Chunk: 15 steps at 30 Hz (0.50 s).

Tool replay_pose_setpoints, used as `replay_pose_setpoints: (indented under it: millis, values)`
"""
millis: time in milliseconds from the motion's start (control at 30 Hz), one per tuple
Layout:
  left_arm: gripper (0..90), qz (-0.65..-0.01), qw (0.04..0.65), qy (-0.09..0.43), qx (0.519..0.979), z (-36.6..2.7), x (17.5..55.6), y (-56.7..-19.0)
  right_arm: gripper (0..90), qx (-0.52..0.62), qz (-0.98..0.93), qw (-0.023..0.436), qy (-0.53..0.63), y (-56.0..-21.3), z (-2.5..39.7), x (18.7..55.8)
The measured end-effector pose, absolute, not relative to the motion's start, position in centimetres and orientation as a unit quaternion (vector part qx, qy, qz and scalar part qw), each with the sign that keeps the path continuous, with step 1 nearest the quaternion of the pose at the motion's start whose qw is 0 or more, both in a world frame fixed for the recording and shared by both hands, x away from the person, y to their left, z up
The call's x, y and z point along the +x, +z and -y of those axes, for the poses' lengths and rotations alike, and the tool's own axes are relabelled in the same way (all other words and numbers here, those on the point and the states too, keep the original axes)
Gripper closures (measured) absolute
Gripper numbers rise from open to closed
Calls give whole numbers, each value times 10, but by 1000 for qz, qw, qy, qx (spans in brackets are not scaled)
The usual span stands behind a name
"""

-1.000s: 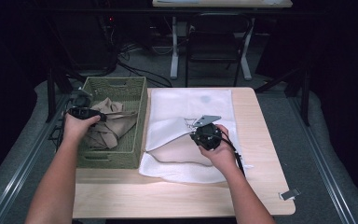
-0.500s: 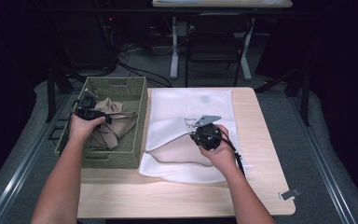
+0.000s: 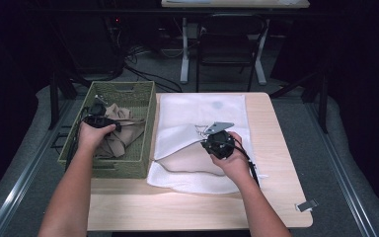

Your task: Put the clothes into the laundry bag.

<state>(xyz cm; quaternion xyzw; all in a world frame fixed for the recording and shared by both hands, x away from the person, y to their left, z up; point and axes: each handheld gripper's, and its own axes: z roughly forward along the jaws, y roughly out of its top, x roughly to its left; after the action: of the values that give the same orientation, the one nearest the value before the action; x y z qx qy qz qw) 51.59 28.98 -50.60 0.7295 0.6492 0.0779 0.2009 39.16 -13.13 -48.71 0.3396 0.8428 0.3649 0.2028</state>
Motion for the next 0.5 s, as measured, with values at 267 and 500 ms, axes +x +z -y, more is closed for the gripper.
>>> replay_pose_setpoints:
  millis: [267, 500]
  values:
    - [186, -652, 196, 86, 727, -288, 517, -511, 869, 339, -843, 203, 365, -487, 131, 392]
    - [158, -665, 198, 83, 715, -293, 518, -515, 869, 339, -843, 203, 365, -487, 131, 391]
